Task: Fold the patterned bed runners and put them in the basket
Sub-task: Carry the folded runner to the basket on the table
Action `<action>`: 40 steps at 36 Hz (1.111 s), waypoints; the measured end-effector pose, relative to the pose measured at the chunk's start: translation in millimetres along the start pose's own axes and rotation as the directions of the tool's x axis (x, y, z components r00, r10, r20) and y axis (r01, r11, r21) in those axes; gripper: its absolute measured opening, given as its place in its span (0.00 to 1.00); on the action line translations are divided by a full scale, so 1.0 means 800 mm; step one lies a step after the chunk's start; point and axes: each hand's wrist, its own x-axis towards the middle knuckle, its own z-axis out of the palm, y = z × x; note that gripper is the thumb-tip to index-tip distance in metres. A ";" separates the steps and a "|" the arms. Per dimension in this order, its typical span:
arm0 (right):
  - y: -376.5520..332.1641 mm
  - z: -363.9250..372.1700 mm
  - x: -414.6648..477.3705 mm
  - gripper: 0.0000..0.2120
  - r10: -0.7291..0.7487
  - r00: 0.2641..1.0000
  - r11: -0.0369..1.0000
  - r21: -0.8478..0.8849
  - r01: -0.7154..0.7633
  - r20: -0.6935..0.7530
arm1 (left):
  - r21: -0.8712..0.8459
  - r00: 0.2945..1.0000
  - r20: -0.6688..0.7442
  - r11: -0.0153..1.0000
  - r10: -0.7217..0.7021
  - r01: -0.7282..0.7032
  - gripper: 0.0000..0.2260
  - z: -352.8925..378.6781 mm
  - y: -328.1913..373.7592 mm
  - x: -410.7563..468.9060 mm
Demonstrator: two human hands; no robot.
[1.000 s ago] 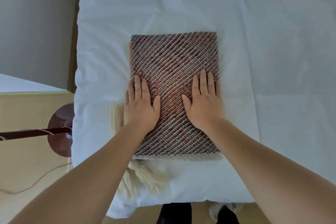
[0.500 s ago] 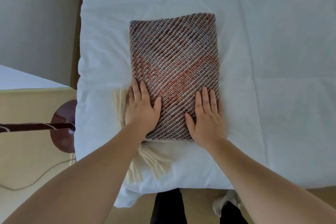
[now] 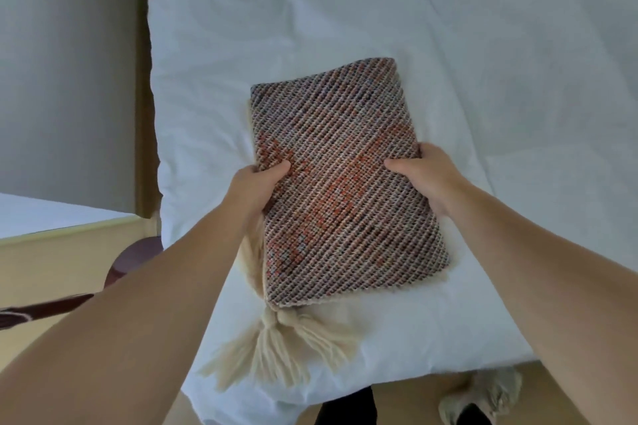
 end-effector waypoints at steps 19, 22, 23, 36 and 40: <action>-0.129 -0.253 -0.344 0.21 -0.240 0.852 0.969 -0.063 0.239 -0.466 | 0.246 0.782 0.296 0.747 0.549 -0.618 0.10 0.143 0.228 -0.334; -0.126 -0.324 -0.426 0.21 -0.256 0.785 0.960 -0.052 0.276 -0.563 | 0.190 0.689 0.402 0.681 0.603 -0.707 0.07 0.195 0.259 -0.408; -0.123 -0.347 -0.453 0.21 -0.262 0.760 0.955 -0.048 0.292 -0.595 | 0.174 0.658 0.437 0.660 0.613 -0.730 0.07 0.214 0.269 -0.433; 0.035 -0.595 -0.734 0.21 -0.219 0.419 0.896 -0.012 0.443 -0.881 | -0.089 0.254 0.773 0.496 0.581 -0.864 0.14 0.480 0.253 -0.726; 0.092 -0.634 -0.787 0.20 -0.183 0.332 0.912 -0.034 0.410 -0.925 | -0.112 0.206 0.822 0.504 0.532 -0.856 0.11 0.540 0.211 -0.779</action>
